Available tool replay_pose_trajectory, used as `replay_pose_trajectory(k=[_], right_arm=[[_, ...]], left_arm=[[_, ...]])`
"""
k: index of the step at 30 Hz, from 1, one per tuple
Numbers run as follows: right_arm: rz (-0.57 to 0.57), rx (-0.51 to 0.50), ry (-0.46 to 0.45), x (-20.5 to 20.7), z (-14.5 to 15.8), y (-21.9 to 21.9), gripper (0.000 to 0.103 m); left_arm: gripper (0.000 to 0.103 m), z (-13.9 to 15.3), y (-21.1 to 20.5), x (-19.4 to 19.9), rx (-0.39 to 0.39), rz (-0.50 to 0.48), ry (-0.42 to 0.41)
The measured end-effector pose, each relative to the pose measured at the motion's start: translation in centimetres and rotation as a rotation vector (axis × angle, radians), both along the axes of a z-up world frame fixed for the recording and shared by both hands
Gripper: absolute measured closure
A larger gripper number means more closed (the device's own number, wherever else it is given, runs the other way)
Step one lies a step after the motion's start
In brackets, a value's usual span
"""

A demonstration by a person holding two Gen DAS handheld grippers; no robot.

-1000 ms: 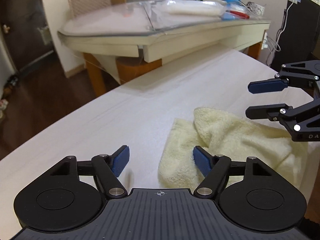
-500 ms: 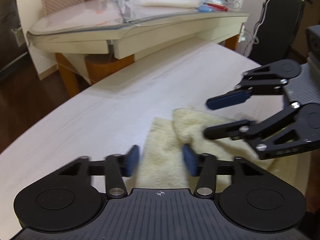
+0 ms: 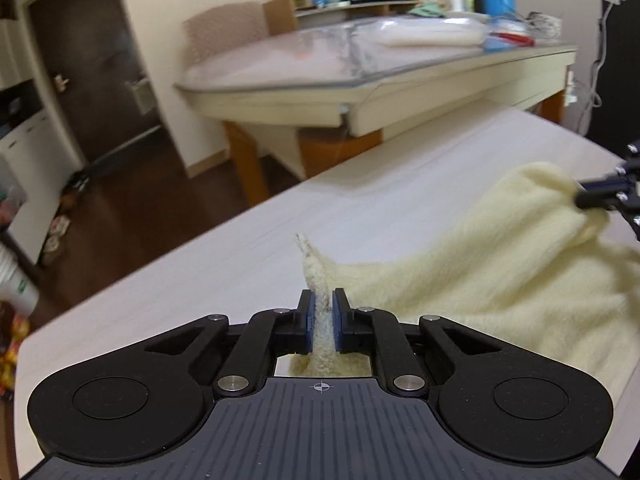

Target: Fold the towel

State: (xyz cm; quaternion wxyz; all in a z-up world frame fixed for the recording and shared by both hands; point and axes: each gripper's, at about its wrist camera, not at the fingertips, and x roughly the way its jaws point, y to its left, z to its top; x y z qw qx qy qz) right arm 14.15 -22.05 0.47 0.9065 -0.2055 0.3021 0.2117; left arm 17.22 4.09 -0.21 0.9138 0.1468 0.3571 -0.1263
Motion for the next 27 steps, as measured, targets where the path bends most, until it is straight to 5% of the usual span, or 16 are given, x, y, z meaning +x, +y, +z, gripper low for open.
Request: replay_pose_trajectory(k=[3,9,14,18,21,27], right_arm=[[0.01,-0.001,0.031,-0.7,-0.6,0.0,0.097],[-0.06,0.169,-0.028,1.5,2.2,-0.9,0.066],[-0.089,0.187,0.023,5.6,1.0,-0.3,0.064],[-0.087,0.19,0.077,7.5,-0.7,0.4,0.068],[-0.062,0.164,0.082,6.6,-1.2,0.8,0.1],[-0.011,0.032,-0.003,4.3,-1.4,1.6,0.1]], left_arm=[[0.093,-0.8,-0.1,-0.6,0.01,-0.005,0.019],[0.093,-1.1,0.0,-1.3,-0.005,-0.023,0.025],[0.092,-1.2,0.5,-1.8,-0.024,-0.04,0.049],[0.092,-1.2,1.0,-2.1,-0.039,-0.06,0.064],[0.09,-1.2,1.4,-2.2,-0.051,-0.059,0.069],[0.09,-1.3,1.4,-1.0,-0.046,0.004,-0.001]])
